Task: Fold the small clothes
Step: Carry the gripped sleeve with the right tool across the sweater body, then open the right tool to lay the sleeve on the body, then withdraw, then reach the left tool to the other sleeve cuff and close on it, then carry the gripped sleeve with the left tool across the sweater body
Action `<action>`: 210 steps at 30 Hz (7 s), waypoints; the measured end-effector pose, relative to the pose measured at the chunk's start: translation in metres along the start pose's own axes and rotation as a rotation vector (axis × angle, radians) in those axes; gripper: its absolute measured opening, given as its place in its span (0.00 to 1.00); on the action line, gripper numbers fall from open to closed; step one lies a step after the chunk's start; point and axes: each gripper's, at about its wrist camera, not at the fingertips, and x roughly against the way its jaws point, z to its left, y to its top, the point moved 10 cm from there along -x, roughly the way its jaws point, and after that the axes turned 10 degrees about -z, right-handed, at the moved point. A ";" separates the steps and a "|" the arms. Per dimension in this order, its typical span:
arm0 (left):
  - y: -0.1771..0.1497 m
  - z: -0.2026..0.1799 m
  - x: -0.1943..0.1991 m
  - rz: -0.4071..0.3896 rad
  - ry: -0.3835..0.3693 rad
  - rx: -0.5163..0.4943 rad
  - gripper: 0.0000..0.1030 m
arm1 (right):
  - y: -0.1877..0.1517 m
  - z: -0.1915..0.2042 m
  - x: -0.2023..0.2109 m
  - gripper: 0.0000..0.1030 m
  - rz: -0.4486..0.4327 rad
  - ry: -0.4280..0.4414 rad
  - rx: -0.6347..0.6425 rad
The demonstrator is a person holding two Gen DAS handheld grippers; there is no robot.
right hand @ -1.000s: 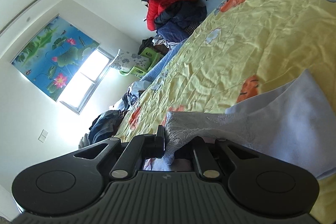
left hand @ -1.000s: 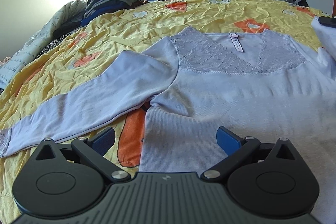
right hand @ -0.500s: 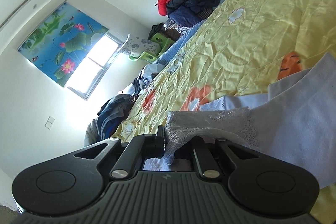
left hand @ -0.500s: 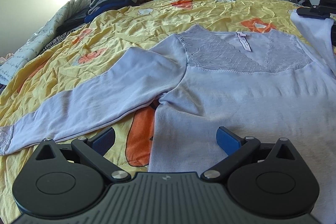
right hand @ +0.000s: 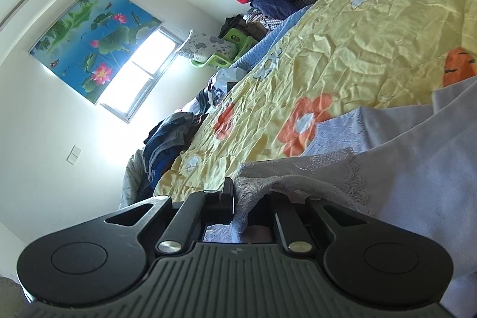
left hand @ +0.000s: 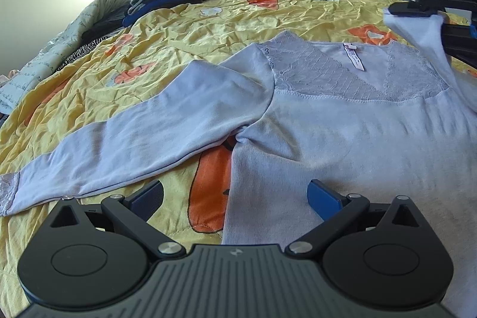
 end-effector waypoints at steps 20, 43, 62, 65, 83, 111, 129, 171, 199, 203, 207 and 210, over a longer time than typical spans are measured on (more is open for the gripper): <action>-0.007 0.029 -0.003 0.025 0.008 0.055 1.00 | -0.079 0.065 -0.063 0.11 0.154 0.056 0.132; -0.013 0.060 -0.003 0.031 0.058 0.102 1.00 | -0.122 0.095 -0.089 0.31 0.200 -0.020 0.445; -0.019 0.076 -0.002 0.050 0.075 0.141 1.00 | -0.139 0.145 -0.076 0.52 0.350 0.240 0.292; -0.020 0.077 -0.002 0.051 0.076 0.142 1.00 | -0.143 0.136 -0.073 0.52 0.370 0.214 0.287; -0.022 0.086 -0.003 0.066 0.098 0.170 1.00 | -0.184 0.113 -0.070 0.64 0.488 0.123 0.430; -0.029 0.109 -0.006 0.049 0.083 0.256 1.00 | -0.135 0.086 0.045 0.86 0.152 0.010 0.894; -0.053 0.246 0.009 -0.150 -0.089 1.016 1.00 | -0.125 0.067 0.074 0.92 0.125 -0.001 0.870; -0.062 0.324 -0.022 -0.376 0.128 1.201 0.05 | -0.108 0.045 0.090 0.92 0.096 -0.056 0.842; 0.104 0.194 -0.004 -0.530 -0.027 0.703 0.05 | -0.069 -0.001 0.108 0.92 0.034 -0.158 0.759; 0.120 0.165 -0.007 -0.533 -0.059 0.649 0.05 | -0.063 -0.007 0.112 0.92 0.024 -0.168 0.749; 0.134 0.140 -0.010 -0.532 -0.095 0.606 0.05 | -0.060 -0.014 0.116 0.92 0.022 -0.178 0.738; 0.145 0.120 -0.012 -0.532 -0.121 0.565 0.05 | -0.060 -0.019 0.119 0.92 0.029 -0.184 0.727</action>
